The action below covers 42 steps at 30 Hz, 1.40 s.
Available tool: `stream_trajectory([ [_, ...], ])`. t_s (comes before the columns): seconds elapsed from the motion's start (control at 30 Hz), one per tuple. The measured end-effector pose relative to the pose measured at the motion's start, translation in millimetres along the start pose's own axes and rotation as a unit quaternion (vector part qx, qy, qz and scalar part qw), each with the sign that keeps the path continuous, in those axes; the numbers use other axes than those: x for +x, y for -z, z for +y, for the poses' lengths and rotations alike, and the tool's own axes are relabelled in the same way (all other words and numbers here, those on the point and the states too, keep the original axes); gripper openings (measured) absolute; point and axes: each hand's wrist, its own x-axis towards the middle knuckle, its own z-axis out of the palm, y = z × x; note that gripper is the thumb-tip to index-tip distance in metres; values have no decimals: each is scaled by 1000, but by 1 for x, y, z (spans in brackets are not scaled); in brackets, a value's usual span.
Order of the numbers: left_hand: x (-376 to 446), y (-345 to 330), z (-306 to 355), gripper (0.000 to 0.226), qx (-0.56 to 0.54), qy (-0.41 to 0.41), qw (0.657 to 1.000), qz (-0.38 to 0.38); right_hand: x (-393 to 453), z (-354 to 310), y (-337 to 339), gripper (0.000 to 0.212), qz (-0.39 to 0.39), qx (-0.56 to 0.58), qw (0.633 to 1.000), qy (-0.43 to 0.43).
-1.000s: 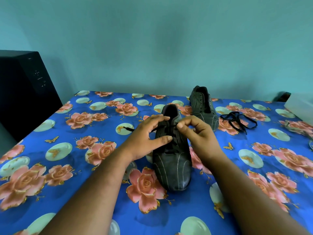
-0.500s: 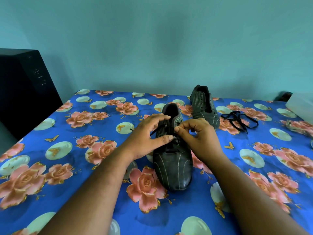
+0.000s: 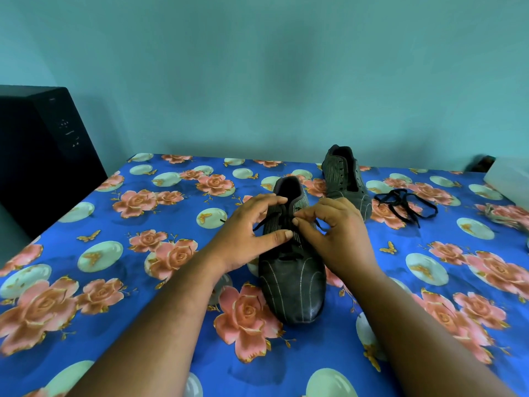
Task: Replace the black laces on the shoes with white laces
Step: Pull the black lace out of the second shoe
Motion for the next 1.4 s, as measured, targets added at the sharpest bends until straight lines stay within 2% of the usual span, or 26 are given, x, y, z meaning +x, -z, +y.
stream_trajectory([
  [0.07, 0, -1, 0, 57, -3, 0, 1000, -4, -1, -1, 2, 1, -5, 28, 1000, -4],
  [0.27, 0, -1, -2, 62, -4, 6, 1000, -9, 0, -10, 6, 16, -63, 208, 965, -147],
  [0.37, 1, -1, -3, 59, -4, 8, 1000, -6, 3, -18, 11, 16, -14, 365, 908, -207],
  [0.43, 1, -1, -5, 58, 5, 5, 1000, -4, 5, -15, 13, 17, 39, 398, 882, -248],
  [0.47, 1, 0, -5, 58, 10, 6, 1000, -5, 5, -10, 12, 19, 56, 383, 883, -265],
  [0.53, 1, 0, -7, 58, 16, 10, 1000, -8, 5, 1, 8, 19, 64, 294, 915, -268],
  [0.63, 0, 0, -7, 59, 12, 6, 1000, -5, 2, 9, 2, 5, 77, 184, 965, -169],
  [0.7, 1, -1, -6, 60, 9, 2, 1000, 0, -1, 8, 1, 29, 54, 120, 986, -98],
  [0.83, 1, -1, -4, 58, 6, -6, 1000, 5, -3, 0, -4, 30, 11, 1, 1000, -21],
  [0.97, 1, -1, -6, 59, 7, 5, 1000, 1, -3, 4, -5, 16, 34, 15, 999, 9],
  [1.03, 2, -2, -8, 59, 4, 7, 1000, 1, -1, -2, -1, 8, 62, 119, 990, -42],
  [1.1, 2, -2, -8, 60, 5, 7, 1000, 1, 1, -7, 5, 13, 123, 254, 952, -122],
  [1.17, 1, -3, -9, 63, 7, 7, 1000, -1, 4, -5, 11, 16, 187, 310, 915, -178],
  [1.2, 1, -3, -9, 64, 7, 8, 1000, -3, 5, -1, 11, 16, 194, 307, 910, -198],
  [1.27, 2, -3, -10, 64, 3, 13, 1000, -5, 5, 8, 7, 11, 162, 253, 929, -216],
  [1.33, 2, -2, -10, 63, 2, 16, 1000, -2, 0, 14, 2, 7, 125, 136, 967, -175],
  [1.4, 1, -3, -8, 61, -5, 11, 1000, 0, -4, 12, -2, 27, 77, 26, 992, -97],
])
